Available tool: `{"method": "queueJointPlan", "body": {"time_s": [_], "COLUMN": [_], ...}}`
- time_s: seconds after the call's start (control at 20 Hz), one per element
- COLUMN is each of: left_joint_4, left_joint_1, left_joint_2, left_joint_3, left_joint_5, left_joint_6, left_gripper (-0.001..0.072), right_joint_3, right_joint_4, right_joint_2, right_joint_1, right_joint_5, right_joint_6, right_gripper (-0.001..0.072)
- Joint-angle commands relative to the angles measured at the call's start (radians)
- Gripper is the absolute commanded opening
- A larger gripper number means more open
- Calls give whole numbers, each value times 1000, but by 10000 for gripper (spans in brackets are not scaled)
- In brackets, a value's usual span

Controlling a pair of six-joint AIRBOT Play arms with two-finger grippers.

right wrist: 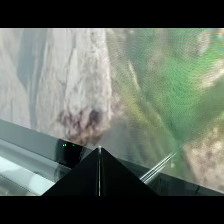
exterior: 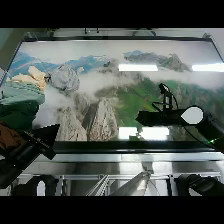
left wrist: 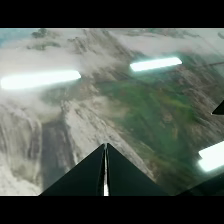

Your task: Fold the shirts.

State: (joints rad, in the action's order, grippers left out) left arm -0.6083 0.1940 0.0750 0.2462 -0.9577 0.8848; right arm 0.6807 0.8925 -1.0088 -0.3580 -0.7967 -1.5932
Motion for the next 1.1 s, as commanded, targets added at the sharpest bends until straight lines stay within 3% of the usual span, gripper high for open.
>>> {"method": "queueJointPlan", "body": {"time_s": [0.0, 0.8, 1.05], "left_joint_4": [0, 0, 0], "left_joint_1": [0, 0, 0], "left_joint_2": [1, 1, 1], "left_joint_3": [0, 0, -1], "left_joint_5": [0, 0, 71], "left_joint_6": [-2, -2, -2], "left_gripper": [29, 28, 14], "right_joint_3": [0, 0, 0], "right_joint_4": [0, 0, 0], "right_joint_2": [1, 1, 0], "right_joint_1": [-1, -1, -1], "right_joint_5": [0, 0, 17], "right_joint_6": [0, 0, 0], "right_gripper": [17, 17, 17]}}
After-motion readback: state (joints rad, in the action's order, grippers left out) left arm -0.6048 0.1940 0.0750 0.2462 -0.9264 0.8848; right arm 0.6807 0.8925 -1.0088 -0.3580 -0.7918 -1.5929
